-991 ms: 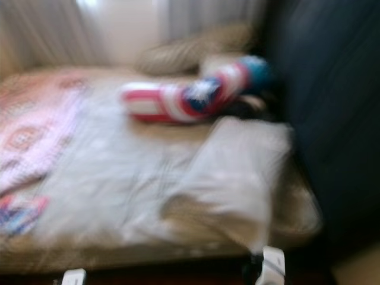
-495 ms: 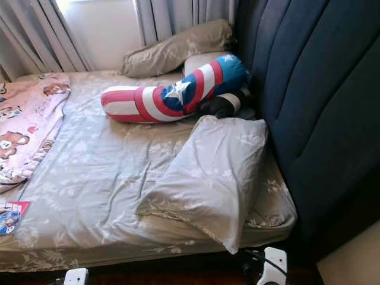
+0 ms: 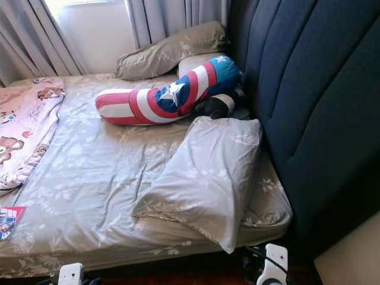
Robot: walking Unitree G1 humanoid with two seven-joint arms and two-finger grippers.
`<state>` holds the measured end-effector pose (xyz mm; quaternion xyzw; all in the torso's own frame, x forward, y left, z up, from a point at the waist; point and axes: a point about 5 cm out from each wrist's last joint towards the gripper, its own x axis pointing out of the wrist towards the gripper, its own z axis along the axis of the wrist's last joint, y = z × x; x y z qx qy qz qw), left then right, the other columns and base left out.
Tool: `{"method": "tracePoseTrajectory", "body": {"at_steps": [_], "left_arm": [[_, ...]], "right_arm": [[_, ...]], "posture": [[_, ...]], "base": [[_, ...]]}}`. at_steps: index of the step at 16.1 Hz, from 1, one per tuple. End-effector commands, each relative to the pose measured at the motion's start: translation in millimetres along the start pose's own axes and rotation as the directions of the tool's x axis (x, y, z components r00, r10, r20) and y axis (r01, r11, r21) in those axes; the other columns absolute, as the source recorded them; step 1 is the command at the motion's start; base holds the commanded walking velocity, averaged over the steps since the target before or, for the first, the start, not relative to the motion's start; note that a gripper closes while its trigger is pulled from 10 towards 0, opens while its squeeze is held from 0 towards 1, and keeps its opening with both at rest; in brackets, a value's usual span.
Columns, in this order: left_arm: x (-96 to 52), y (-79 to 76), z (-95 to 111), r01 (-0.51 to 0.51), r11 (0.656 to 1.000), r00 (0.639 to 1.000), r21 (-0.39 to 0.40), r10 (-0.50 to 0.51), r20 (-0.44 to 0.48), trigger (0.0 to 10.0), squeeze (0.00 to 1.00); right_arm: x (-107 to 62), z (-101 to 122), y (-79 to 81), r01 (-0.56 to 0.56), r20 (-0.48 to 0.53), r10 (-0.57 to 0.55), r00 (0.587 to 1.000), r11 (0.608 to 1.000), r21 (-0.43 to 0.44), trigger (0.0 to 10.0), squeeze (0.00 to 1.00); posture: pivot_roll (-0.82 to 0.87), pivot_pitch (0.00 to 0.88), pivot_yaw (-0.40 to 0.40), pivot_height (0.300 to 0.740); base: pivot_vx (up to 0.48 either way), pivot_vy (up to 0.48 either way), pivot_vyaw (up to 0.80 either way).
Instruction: Clean up the room
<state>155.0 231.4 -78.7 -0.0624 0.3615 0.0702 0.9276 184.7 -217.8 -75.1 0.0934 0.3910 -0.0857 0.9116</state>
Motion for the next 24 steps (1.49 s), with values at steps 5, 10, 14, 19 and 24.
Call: {"method": "tracePoseTrajectory", "body": {"at_steps": [5, 10, 14, 19, 24], "left_arm": [[-2.3, -2.3, -5, -0.01, 0.995, 1.0, -0.097, 0.012, 0.015, 10.0, 0.0], [-2.4, -5.9, -8, -0.036, 0.991, 0.999, -0.129, 0.037, 0.009, 10.0, 0.0], [-3.7, -5.9, -9, -0.038, 0.989, 0.999, -0.145, 0.043, 0.03, 10.0, 0.0], [-5.4, -2.6, -7, -0.025, 0.998, 0.999, -0.061, 0.028, 0.044, 10.0, 0.0], [7.9, -14.1, 24, -0.008, 0.998, 0.988, -0.068, 0.018, 0.153, 10.0, 0.0]], "right_arm": [[0.6, 6, 7.3, -0.169, -0.019, 0.169, 0.985, 0.963, -0.208, 10.0, 0.0], [-0.7, 2, -3.5, -0.079, -0.018, 0.078, 0.997, 0.994, -0.078, 10.0, 0.0], [-1.7, 1, -6.5, -0.045, -0.006, 0.045, 0.999, 0.998, -0.049, 10.0, 0.0], [-2.4, 0, -2.9, -0.073, 0.021, 0.073, 0.997, 0.996, -0.044, 10.0, 0.0], [13.0, 40, 51.9, -0.156, 0.119, 0.165, 0.979, 0.984, -0.082, 10.0, 0.0]], "posture": [[0.0, 0.0, 0.005, 0.74], [0.02, 0.0, -0.016, 0.74], [0.0, 0.0, -0.006, 0.74], [0.0, 0.0, 0.018, 0.74], [0.01, 0.0, 0.014, 0.74]], "base": [[0.0, 0.0, 0.0], [0.0, 0.215, 0.0], [0.0, 0.0, 0.0], [0.0, 0.0, 0.0], [0.0, 0.0, 0.0]]}}
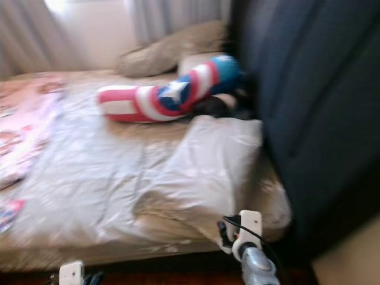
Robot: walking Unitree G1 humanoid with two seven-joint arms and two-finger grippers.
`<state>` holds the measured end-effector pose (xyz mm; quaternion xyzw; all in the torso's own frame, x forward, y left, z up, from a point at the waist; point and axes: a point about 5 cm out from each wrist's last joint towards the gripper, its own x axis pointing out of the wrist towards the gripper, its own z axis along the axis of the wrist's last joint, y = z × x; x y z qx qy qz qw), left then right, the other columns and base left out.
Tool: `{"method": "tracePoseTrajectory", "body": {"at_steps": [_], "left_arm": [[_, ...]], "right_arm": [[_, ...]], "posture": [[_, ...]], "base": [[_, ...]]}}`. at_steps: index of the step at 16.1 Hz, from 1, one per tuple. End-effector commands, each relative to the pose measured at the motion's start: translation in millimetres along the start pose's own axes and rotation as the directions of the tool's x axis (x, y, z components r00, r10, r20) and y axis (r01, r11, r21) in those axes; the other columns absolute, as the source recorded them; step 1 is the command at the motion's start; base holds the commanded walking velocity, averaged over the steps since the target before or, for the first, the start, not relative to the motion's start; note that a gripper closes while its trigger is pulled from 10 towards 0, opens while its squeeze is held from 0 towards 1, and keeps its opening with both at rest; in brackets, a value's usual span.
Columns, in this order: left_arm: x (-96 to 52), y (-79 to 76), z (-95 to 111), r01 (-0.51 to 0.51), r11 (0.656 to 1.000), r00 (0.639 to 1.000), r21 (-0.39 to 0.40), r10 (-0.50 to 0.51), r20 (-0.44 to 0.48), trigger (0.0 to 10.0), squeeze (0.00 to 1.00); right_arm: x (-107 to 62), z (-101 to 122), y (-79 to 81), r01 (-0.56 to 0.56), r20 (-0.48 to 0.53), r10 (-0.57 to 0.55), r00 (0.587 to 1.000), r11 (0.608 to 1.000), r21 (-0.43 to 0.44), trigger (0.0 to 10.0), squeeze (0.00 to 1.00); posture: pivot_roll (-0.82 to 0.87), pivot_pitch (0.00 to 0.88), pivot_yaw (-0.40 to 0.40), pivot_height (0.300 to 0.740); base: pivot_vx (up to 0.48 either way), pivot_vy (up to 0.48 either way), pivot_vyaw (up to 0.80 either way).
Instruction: Clean up the room
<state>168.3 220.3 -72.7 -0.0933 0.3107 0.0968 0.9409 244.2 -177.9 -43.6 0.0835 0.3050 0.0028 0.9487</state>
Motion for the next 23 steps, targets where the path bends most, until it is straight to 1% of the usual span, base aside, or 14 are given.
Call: {"method": "tracePoseTrajectory", "body": {"at_steps": [1, 6, 10, 16, 23], "left_arm": [[21.4, -19.2, 50, 0.036, 0.999, 0.987, 0.032, -0.04, 0.158, 10.0, 0.0], [24.1, -21.4, 57, 0.033, 0.999, 0.984, 0.032, -0.038, 0.177, 10.0, 0.0], [25.6, -22.6, 59, 0.038, 0.999, 0.983, 0.02, -0.041, 0.176, 10.0, 0.0], [26.1, -21.2, 61, 0.029, 1.0, 0.984, 0.008, -0.03, 0.178, 10.0, 0.0], [27.2, -23.4, 65, 0.04, 0.999, 0.98, 0.009, -0.041, 0.193, 10.0, 0.0]], "right_arm": [[-7.2, -20, -7.0, 0.03, -0.077, -0.029, 0.997, 0.999, 0.016, 10.0, 0.0], [-10.6, -26, -14.7, 0.062, -0.11, -0.059, 0.992, 0.998, 0.023, 10.0, 0.0], [-11.7, -29, -16.4, 0.071, -0.126, -0.068, 0.99, 0.997, 0.024, 10.0, 0.0], [-11.2, -27, -18.7, 0.083, -0.126, -0.078, 0.989, 0.996, 0.033, 10.0, 0.0], [-9.4, -22, -18.5, 0.082, -0.115, -0.077, 0.99, 0.996, 0.037, 10.0, 0.0]], "posture": [[0.01, 0.0, 0.012, 0.74], [0.01, 0.0, 0.008, 0.74], [0.01, 0.0, -0.003, 0.74], [0.02, 0.0, -0.01, 0.74], [0.02, 0.0, -0.016, 0.74]], "base": [[0.0, 0.0, 0.0], [0.0, 0.0, 0.0], [0.0, 0.0, 0.0], [0.0, 0.411, 0.0], [0.0, 0.0, 0.0]]}}
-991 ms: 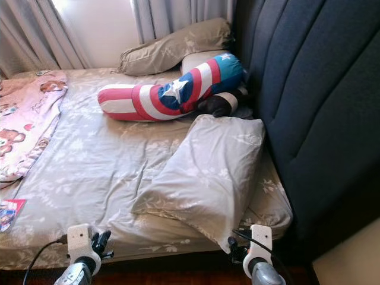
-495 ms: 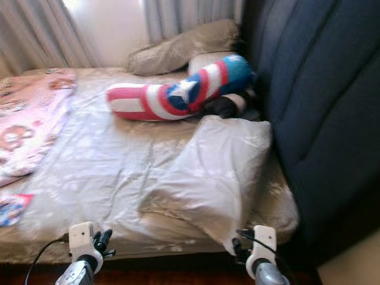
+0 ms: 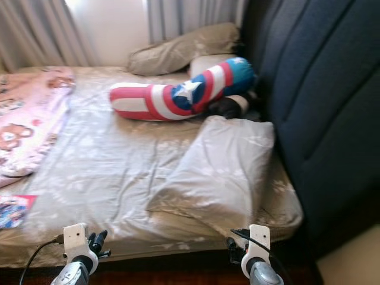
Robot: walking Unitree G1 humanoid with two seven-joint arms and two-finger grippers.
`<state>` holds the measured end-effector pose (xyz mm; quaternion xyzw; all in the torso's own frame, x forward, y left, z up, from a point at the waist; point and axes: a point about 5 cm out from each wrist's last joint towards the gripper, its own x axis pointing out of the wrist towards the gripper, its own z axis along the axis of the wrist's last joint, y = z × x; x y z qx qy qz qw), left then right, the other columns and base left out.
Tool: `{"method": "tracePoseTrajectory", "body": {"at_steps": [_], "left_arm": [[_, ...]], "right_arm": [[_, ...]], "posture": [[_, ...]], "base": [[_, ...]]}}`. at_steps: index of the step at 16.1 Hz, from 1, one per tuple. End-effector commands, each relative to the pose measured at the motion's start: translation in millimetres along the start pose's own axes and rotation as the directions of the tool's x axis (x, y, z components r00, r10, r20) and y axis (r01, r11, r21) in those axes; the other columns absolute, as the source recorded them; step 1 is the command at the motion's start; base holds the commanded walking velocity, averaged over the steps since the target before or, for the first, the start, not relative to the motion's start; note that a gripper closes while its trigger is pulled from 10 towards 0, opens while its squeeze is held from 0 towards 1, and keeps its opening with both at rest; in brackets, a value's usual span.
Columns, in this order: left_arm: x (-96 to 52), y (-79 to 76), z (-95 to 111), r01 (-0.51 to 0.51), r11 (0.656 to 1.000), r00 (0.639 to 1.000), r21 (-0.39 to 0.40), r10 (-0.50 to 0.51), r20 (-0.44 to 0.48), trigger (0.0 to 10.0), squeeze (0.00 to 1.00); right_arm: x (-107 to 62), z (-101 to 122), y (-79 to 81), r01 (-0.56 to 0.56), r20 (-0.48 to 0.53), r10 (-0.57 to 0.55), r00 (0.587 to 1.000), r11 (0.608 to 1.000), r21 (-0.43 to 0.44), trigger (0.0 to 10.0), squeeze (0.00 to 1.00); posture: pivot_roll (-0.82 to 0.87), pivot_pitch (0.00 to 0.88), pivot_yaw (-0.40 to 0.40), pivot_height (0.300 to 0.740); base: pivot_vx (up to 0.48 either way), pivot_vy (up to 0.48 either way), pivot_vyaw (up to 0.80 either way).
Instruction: Clean up the room
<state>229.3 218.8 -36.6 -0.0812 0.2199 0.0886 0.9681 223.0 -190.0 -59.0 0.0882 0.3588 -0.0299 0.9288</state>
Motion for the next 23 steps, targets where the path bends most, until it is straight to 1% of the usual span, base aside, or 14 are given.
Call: {"method": "tracePoseTrajectory", "body": {"at_steps": [1, 6, 12, 14, 17, 21, 23], "left_arm": [[1.6, -3.3, 1.7, 0.01, 1.0, 1.0, -0.011, -0.01, 0.005, 10.0, 0.0], [1.4, -3.3, 1.5, 0.009, 1.0, 1.0, -0.011, -0.009, 0.005, 10.0, 0.0], [2.0, -3.5, 3.2, 0.013, 1.0, 1.0, -0.013, -0.013, 0.013, 10.0, 0.0], [2.0, -4.0, 3.1, 0.015, 1.0, 1.0, -0.014, -0.015, 0.014, 10.0, 0.0], [2.1, -5.1, 3.1, 0.016, 1.0, 1.0, -0.016, -0.015, 0.017, 10.0, 0.0], [3.2, -10.0, 5.0, 0.043, 0.999, 0.999, -0.018, -0.043, 0.028, 10.0, 0.0], [5.7, -11.6, 10.9, 0.05, 0.999, 0.997, -0.017, -0.049, 0.052, 10.0, 0.0]], "right_arm": [[-0.1, 0.9, -3.0, 0.011, -0.004, -0.011, 1.0, 1.0, 0.011, 10.0, 0.0], [0.2, 2.6, -3.1, 0.009, 0.005, -0.009, 1.0, 1.0, 0.013, 10.0, 0.0], [1.2, 6.0, 0.3, -0.011, 0.018, 0.011, 1.0, 1.0, -0.019, 10.0, 0.0], [1.1, 5.9, -0.4, -0.008, 0.02, 0.008, 1.0, 1.0, -0.001, 10.0, 0.0], [1.1, 6.6, -0.5, -0.012, 0.023, 0.012, 1.0, 1.0, -0.013, 10.0, 0.0], [1.5, 8.7, -0.6, -0.015, 0.031, 0.015, 0.999, 1.0, -0.006, 10.0, 0.0], [1.8, 10.3, -0.1, -0.02, 0.038, 0.02, 0.999, 1.0, -0.001, 10.0, 0.0]], "posture": [[0.02, 0.0, -0.016, 0.74], [0.02, 0.0, -0.013, 0.74], [0.01, 0.0, -0.012, 0.74], [0.01, 0.0, -0.014, 0.74], [0.02, 0.0, -0.017, 0.74], [0.01, 0.0, -0.017, 0.74], [0.01, 0.0, -0.017, 0.74]], "base": [[0.0, 0.0, 0.0], [0.0, 0.0, 0.0], [0.257, 0.0, 0.07], [0.291, 0.0, 0.0], [0.292, 0.0, 0.0], [0.0, 0.0, 0.0], [0.0, 0.0, 0.0]]}}
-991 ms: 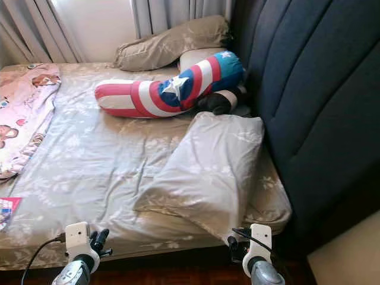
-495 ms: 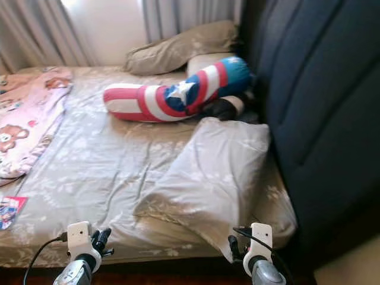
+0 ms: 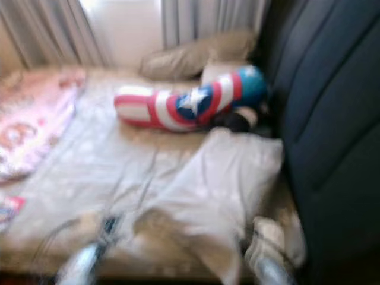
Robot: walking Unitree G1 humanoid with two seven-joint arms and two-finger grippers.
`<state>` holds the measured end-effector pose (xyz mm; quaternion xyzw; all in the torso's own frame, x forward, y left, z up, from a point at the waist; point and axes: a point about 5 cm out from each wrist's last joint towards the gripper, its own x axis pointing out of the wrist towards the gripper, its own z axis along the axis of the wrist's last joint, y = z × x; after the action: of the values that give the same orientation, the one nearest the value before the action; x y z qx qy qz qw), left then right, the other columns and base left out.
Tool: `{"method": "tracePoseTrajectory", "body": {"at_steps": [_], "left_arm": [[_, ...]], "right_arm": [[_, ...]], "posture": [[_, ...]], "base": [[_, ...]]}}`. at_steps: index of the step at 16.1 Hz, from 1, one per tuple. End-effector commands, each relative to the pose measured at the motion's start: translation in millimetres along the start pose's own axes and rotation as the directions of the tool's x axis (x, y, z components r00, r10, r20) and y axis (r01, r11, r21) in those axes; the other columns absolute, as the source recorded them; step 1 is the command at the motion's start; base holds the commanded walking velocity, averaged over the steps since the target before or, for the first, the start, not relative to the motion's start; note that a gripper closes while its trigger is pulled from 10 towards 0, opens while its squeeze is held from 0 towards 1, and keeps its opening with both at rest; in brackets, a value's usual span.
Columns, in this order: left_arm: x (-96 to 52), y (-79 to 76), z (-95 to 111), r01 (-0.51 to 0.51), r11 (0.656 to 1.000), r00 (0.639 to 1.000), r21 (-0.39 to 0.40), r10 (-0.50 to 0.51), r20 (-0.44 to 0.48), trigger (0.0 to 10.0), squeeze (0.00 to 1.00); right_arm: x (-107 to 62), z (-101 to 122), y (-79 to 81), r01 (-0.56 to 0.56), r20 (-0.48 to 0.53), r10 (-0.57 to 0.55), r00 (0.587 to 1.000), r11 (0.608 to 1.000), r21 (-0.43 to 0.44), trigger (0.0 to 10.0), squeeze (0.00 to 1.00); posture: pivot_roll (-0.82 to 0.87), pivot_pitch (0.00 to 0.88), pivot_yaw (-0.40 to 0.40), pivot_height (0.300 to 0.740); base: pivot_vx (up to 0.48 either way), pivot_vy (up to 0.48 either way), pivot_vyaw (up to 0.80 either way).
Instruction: Clean up the room
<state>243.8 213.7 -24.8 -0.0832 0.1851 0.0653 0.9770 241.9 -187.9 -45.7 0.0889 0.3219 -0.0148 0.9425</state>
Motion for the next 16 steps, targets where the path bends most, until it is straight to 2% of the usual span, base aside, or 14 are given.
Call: {"method": "tracePoseTrajectory", "body": {"at_steps": [1, 6, 9, 12, 13, 16], "left_arm": [[0.6, -2.9, 0, 0.0, 1.0, 1.0, -0.018, 0.0, 0.0, 10.0, 0.0], [4.8, -3.5, 13, 0.032, 0.999, 0.997, -0.003, -0.032, 0.066, 10.0, 0.0], [8.9, -15.8, 20, 0.101, 0.994, 0.991, 0.035, -0.104, 0.086, 10.0, 0.0], [12.3, -26.2, 22, 0.155, 0.987, 0.984, 0.043, -0.158, 0.08, 10.0, 0.0], [12.9, -29.4, 23, 0.171, 0.984, 0.982, 0.051, -0.175, 0.077, 10.0, 0.0], [14.7, -30.9, 26, 0.167, 0.985, 0.981, 0.045, -0.171, 0.093, 10.0, 0.0]], "right_arm": [[-4.0, -10, -5.7, 0.016, -0.034, -0.015, 0.999, 1.0, 0.011, 10.0, 0.0], [-2.7, -7, -2.4, 0.019, -0.011, -0.019, 1.0, 1.0, 0.024, 10.0, 0.0], [-0.2, -1, 0.4, 0.033, 0.012, -0.033, 0.999, 0.999, 0.015, 10.0, 0.0], [3.8, 13, 2.9, 0.037, 0.057, -0.038, 0.998, 0.999, 0.016, 10.0, 0.0], [6.1, 26, 2.3, 0.031, 0.1, -0.032, 0.994, 0.999, 0.013, 10.0, 0.0], [9.9, 46, 5.9, 0.034, 0.167, -0.042, 0.985, 0.998, 0.05, 10.0, 0.0]], "posture": [[0.01, 0.0, -0.017, 0.74], [0.01, 0.0, -0.012, 0.74], [0.01, 0.0, -0.02, 0.74], [0.01, 0.0, -0.025, 0.74], [0.01, 0.0, -0.025, 0.74], [0.01, 0.0, -0.024, 0.74]], "base": [[0.0, 0.0, 0.0], [0.0, 0.0, 0.0], [0.0, 0.0, 0.0], [0.0, 0.0, 0.0], [0.0, 0.0, 0.0], [0.0, 0.0, 0.0]]}}
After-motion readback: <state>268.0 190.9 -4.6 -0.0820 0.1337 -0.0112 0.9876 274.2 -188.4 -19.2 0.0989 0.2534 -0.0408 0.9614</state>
